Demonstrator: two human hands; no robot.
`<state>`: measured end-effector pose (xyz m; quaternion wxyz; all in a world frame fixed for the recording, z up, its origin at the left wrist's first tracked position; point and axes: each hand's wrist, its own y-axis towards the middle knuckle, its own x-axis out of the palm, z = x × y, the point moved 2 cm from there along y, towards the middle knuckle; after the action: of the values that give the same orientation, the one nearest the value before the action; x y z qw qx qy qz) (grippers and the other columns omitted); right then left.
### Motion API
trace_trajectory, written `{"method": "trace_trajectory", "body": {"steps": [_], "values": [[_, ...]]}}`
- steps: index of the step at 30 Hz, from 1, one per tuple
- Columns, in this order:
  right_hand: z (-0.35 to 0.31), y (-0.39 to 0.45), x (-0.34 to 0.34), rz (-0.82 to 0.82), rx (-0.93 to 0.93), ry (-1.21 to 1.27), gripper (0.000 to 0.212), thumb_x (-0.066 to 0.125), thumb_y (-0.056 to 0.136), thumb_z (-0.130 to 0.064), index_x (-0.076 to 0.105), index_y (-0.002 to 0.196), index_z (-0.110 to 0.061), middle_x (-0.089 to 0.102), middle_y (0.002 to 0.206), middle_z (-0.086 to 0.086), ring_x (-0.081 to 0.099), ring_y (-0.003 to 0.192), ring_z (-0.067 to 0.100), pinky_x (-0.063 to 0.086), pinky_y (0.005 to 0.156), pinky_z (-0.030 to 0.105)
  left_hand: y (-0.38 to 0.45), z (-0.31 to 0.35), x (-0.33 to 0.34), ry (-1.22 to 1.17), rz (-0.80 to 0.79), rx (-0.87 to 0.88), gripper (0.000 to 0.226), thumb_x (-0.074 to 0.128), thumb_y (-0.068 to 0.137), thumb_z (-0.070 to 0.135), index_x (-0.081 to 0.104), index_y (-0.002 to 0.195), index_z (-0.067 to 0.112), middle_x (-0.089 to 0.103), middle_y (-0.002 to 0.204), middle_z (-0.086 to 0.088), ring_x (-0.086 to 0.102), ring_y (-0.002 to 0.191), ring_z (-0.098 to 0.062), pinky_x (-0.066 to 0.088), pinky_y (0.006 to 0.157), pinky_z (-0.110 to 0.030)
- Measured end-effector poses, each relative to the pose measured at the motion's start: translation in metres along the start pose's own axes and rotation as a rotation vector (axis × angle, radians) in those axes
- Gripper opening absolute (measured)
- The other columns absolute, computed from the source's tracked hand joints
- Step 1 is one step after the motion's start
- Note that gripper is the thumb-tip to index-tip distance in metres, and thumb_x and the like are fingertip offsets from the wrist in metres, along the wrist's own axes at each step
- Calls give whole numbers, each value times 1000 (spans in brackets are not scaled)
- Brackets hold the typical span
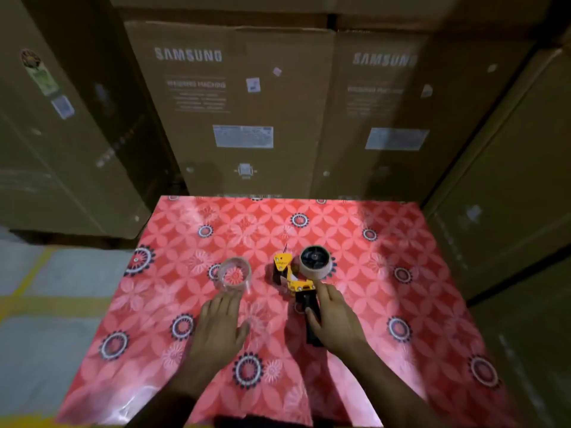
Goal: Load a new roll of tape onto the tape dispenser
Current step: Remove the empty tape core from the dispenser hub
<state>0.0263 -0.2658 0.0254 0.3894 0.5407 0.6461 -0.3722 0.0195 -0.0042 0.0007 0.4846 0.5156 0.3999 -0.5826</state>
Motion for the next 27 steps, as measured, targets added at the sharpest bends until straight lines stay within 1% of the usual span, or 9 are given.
{"method": "trace_trajectory", "body": {"steps": [2,5,8,12,14,19,22,24,27], "values": [[0,2,9,-23,15,-11,67,54,94,-33,29,154,-15,46,141,10,50,126,33,52,88,40,-2,1,2,-8,-40,-23,63,40,92,50,50,141,11,62,134,-8,55,123,-26,44,103,-44],[-2,10,19,-67,76,-65,72,57,95,-36,24,156,-17,33,154,14,42,134,36,51,96,45,-1,1,2,-41,-51,-52,63,50,94,39,39,150,13,53,144,-5,46,133,-24,37,112,-42],[-7,23,25,-117,58,-115,74,59,96,-35,20,157,-18,29,155,14,44,128,35,54,89,45,5,5,-6,-66,-59,-43,62,51,94,35,34,151,17,49,147,-4,41,137,-22,36,113,-41],[-11,25,29,-160,53,-137,76,58,95,-10,15,158,-15,25,156,14,40,127,35,52,90,44,8,9,-7,-102,-60,-31,62,47,95,34,30,152,18,42,151,-1,36,139,-19,36,114,-40],[-10,20,29,-152,41,-112,76,56,93,-3,17,157,-13,25,155,14,39,128,35,48,94,44,9,11,-4,-107,-58,-20,63,48,94,33,29,152,17,41,153,-3,36,139,-20,37,114,-40],[-1,1,34,-170,-3,-62,69,56,90,-3,29,153,-15,33,155,10,40,124,34,44,100,43,8,21,3,-168,-89,-2,62,50,95,29,30,152,14,48,147,-6,48,130,-21,39,110,-39],[5,-18,37,-189,-33,-70,74,59,85,4,33,150,-19,37,151,4,41,117,30,44,97,39,9,26,6,-244,-109,19,60,50,98,32,28,153,19,50,145,-3,51,126,-20,42,107,-38],[9,-28,36,-180,-67,-61,76,58,80,11,39,145,-23,40,149,0,43,112,27,46,91,40,8,28,7,-294,-124,26,58,48,101,37,28,153,24,51,143,-2,51,126,-20,44,105,-38],[17,-33,33,-163,-112,-54,75,57,76,15,49,137,-28,45,149,-5,48,106,26,47,81,38,3,30,14,-266,-169,71,54,43,102,45,31,151,26,57,137,-1,52,123,-19,43,103,-35]]}}
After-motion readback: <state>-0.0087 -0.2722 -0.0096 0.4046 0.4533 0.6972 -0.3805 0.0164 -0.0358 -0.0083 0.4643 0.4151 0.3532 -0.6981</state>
